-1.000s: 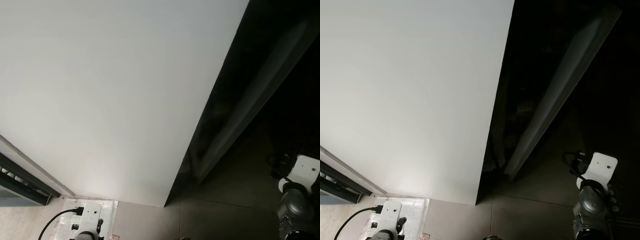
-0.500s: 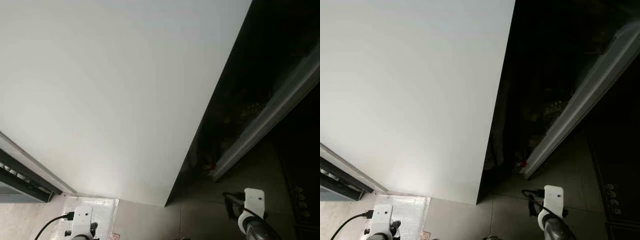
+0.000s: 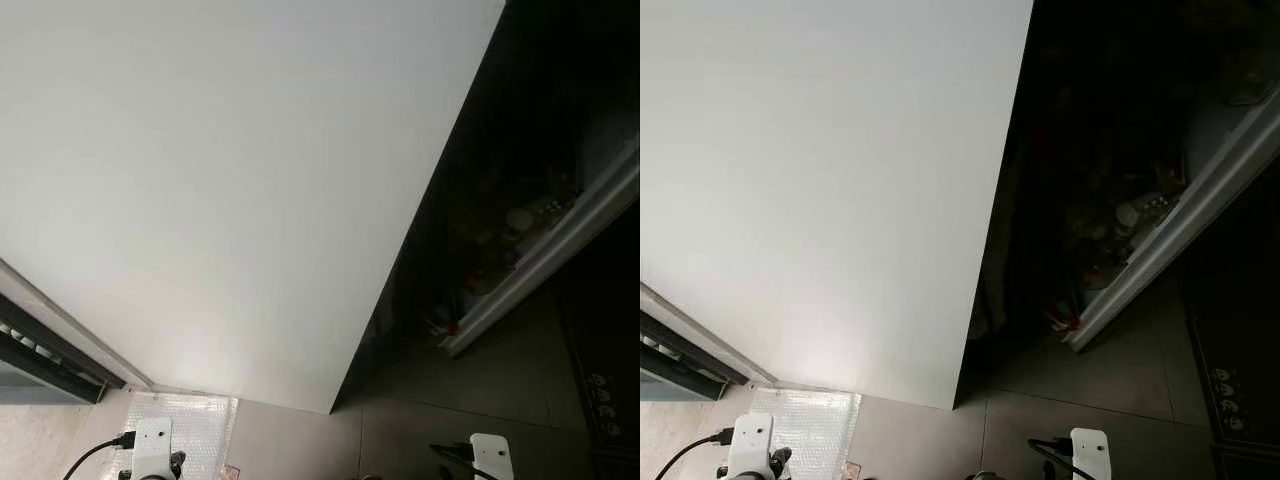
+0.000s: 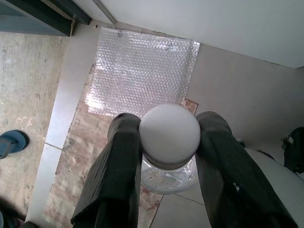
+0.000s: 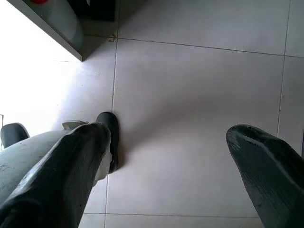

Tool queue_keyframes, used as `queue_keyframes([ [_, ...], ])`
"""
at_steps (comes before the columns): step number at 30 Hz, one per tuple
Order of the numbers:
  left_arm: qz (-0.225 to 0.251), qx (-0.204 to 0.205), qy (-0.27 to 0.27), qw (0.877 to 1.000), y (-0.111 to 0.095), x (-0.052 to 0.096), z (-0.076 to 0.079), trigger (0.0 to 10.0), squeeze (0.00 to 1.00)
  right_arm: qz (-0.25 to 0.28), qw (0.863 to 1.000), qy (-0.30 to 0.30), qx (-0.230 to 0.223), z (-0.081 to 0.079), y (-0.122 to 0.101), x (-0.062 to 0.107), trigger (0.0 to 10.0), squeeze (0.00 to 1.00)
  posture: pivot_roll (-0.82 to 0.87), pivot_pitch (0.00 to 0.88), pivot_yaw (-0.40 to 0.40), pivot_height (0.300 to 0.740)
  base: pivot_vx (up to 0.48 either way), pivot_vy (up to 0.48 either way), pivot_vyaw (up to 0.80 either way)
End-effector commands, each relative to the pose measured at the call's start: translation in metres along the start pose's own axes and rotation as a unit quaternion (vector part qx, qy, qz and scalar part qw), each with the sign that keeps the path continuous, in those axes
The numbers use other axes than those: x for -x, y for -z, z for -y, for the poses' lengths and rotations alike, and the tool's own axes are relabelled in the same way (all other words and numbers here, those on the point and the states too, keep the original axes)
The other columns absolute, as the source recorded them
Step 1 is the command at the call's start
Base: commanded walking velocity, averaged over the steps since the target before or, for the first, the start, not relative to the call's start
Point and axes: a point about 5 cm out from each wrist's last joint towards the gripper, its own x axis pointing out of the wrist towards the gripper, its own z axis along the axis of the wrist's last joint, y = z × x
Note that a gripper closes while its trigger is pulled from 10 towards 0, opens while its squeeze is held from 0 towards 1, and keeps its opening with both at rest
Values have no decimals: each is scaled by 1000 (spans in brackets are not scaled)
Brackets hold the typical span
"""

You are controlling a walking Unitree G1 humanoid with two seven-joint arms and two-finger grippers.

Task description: Restocking fridge

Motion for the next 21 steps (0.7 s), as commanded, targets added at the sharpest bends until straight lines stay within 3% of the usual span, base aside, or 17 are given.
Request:
queue_keyframes([
  [1, -22, -11, -1, 1000, 12, 3, -2, 10000, 0, -12, 1000, 5, -4, 2, 10, 2, 10000, 0, -93, 159, -40, 740, 0, 0, 0],
  [6, -27, -19, 5, 999, 13, 3, 2, 10000, 0, 0, 1000, 5, -5, 1, 7, 2, 10000, 0, -96, 159, -38, 740, 0, -283, 0],
  [21, -32, -19, 5, 999, 13, 3, 3, 10000, 0, -2, 1000, 5, 22, -2, 8, 2, 10000, 0, -89, 143, -35, 740, 0, -467, 0],
])
